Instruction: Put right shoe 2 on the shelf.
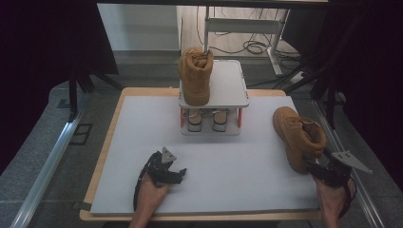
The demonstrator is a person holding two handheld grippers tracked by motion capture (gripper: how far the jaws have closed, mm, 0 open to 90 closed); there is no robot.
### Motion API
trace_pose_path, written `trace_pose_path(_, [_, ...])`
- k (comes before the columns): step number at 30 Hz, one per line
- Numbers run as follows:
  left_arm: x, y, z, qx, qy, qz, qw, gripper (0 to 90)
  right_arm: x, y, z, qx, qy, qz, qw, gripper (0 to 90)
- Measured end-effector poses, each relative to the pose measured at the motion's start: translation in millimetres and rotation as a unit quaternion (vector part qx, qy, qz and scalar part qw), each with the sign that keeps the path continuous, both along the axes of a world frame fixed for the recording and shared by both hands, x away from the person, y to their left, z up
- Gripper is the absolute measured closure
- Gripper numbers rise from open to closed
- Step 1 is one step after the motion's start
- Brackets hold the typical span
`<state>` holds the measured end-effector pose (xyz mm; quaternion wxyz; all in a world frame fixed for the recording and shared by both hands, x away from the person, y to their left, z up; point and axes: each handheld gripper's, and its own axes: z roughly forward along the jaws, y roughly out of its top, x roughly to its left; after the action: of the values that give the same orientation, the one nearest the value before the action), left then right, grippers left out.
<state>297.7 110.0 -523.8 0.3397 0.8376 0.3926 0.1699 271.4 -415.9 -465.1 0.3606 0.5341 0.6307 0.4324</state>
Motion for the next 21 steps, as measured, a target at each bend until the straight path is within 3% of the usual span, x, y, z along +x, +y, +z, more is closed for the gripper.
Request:
trace_pose_path(14, [-0.1,-0.2,-0.1,-0.001,0.0,0.001,1.0,14.6,22.1,9.4,0.5,-0.014,-0.021,-0.007,0.9997,2.5])
trace_pose_path(21, [-0.1,-0.2,-0.1,-0.001,-0.001,0.001,1.0,14.6,32.6,9.2,-1.6,0.006,-0.022,-0.009,0.9997,0.3])
